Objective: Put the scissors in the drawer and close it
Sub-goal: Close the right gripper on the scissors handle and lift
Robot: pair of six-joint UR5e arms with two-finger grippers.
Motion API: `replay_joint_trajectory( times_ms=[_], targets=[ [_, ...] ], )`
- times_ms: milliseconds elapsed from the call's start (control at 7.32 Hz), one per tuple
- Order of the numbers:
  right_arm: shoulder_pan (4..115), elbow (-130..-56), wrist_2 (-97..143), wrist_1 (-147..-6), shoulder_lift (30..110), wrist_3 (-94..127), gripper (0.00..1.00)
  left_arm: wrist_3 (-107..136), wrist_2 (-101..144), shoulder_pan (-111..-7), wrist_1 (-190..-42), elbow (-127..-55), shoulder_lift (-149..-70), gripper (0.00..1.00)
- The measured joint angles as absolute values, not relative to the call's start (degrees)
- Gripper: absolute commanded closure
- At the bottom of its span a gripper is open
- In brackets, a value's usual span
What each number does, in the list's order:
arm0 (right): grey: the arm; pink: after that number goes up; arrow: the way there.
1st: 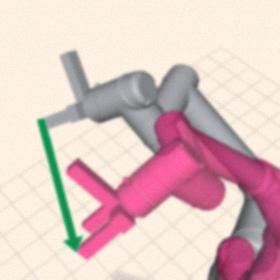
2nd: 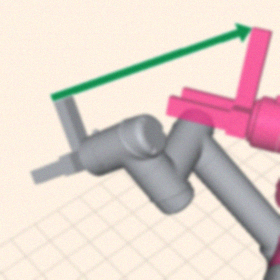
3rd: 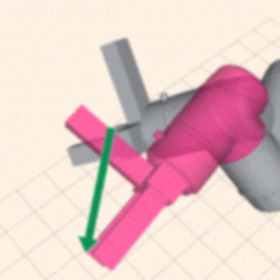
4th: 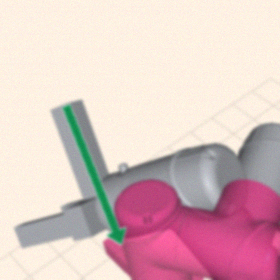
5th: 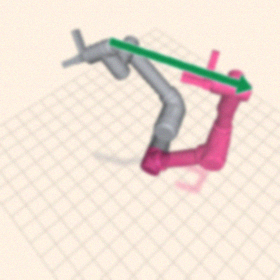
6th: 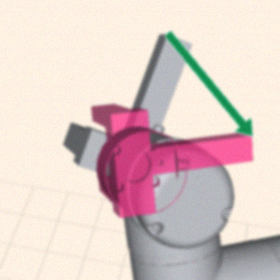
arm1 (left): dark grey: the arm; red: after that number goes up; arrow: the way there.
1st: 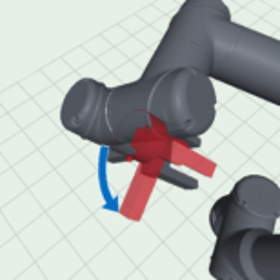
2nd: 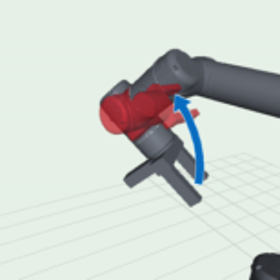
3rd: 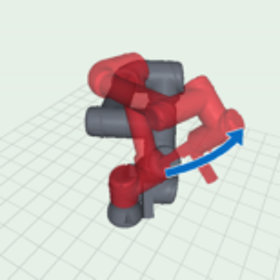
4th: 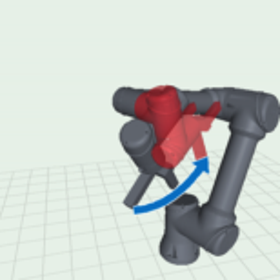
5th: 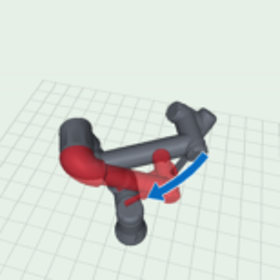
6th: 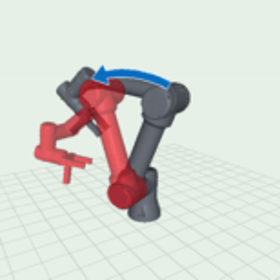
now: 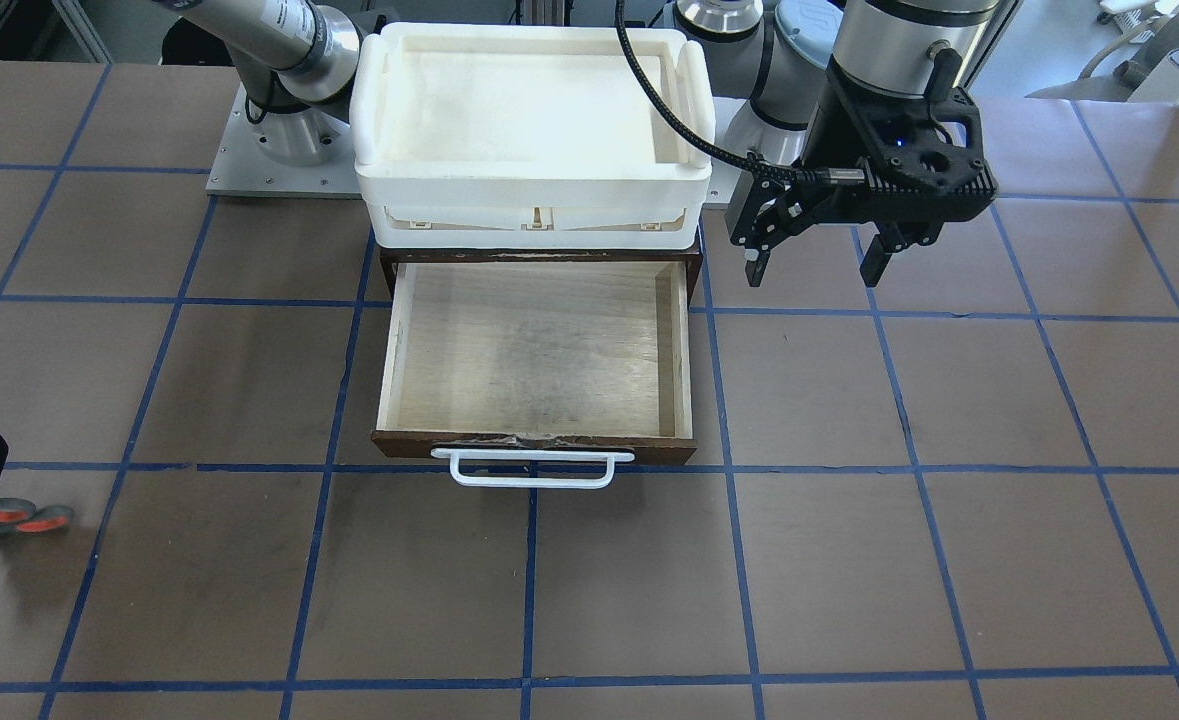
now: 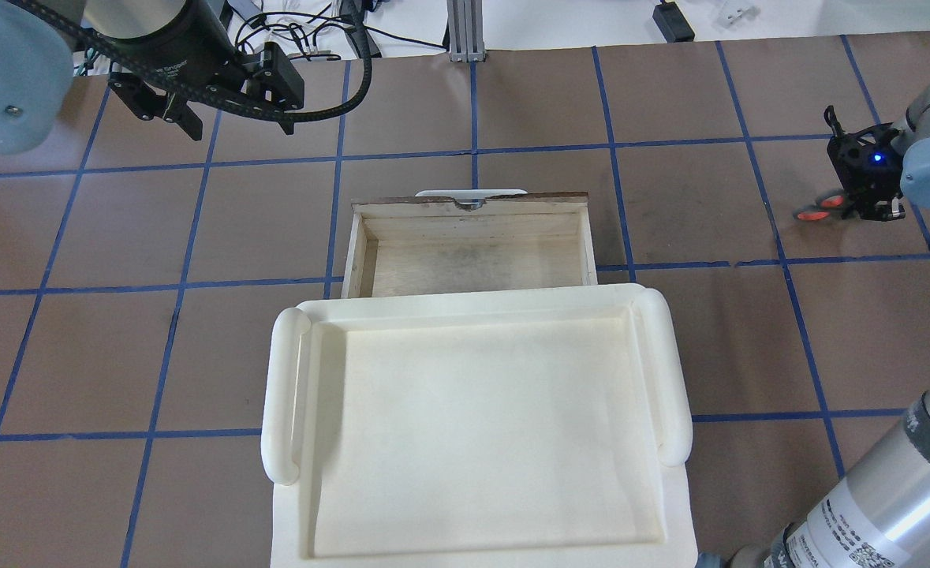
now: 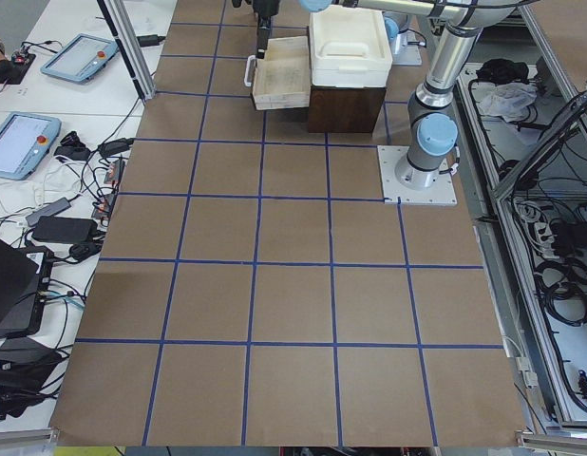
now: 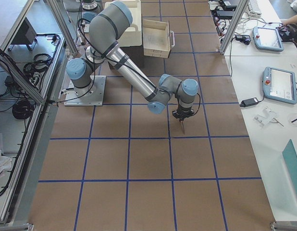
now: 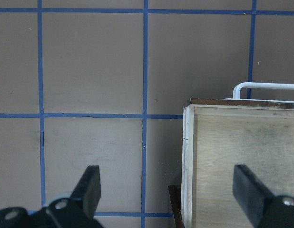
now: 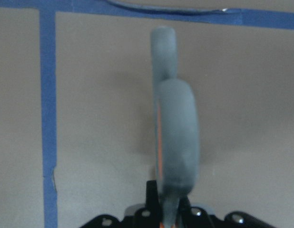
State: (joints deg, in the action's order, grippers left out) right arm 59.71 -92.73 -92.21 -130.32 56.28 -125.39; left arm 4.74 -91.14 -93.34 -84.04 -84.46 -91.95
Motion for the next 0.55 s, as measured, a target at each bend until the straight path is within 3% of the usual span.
replay_joint_trajectory(
  times_ms=[546],
  targets=[
    [62.6,-92.2,-94.7,-125.3,61.7,-124.9,1.00,4.7,-91.1,-93.3,-84.0,-84.5,-91.9,0.00]
  ],
)
